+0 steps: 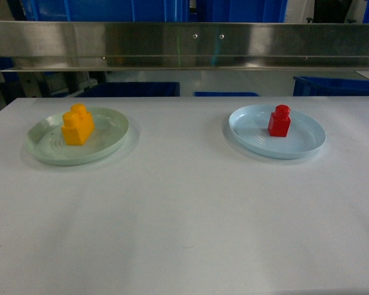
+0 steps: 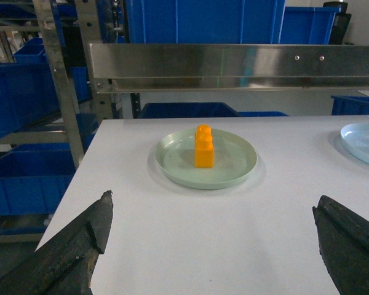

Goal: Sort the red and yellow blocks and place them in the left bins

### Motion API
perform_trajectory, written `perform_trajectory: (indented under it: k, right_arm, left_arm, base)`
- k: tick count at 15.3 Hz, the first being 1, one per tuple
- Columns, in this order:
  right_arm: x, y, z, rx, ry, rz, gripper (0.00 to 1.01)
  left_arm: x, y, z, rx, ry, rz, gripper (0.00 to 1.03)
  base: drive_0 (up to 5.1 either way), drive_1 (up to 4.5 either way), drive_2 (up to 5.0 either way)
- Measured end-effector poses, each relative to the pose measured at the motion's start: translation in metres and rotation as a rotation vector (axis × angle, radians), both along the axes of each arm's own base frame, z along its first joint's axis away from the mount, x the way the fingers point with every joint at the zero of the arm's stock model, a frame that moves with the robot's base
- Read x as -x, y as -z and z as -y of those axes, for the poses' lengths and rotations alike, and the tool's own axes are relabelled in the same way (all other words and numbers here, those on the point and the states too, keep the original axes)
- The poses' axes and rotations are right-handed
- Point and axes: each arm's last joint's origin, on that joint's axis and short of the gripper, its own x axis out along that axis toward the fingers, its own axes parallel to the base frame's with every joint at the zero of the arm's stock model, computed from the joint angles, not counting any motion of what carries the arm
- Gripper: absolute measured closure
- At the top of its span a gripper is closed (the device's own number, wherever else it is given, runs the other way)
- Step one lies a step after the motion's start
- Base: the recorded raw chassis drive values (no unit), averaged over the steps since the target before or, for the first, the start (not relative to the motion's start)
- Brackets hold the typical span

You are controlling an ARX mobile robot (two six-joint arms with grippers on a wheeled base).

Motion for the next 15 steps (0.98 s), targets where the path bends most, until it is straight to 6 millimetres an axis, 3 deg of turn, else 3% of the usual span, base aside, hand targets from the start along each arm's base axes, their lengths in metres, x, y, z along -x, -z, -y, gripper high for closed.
perform_trajectory:
  k: [12,14,15]
  right_arm:
    - [-0.001,-0.001,0.000,0.000,0.000,0.004,0.03]
    - [-0.012,-0.010,-0.001,-0.006,-0.013,-0.004,0.03]
    - [-0.024,-0.028,-0.005,-0.011,-0.028,0.008,0.03]
  left_arm:
    - [0.000,-0.003,0.004,0.002,-0.003,0.024,0.05]
    - [-0.006,-0.011,0.006,0.003,-0.012,0.011,0.05]
    - [-0.015,-0.027,0.003,0.022,-0.040,0.022,0.05]
  base:
    - [0.0,0.00,0.0]
    - [0.0,0.00,0.0]
    - [0.0,0.00,0.0]
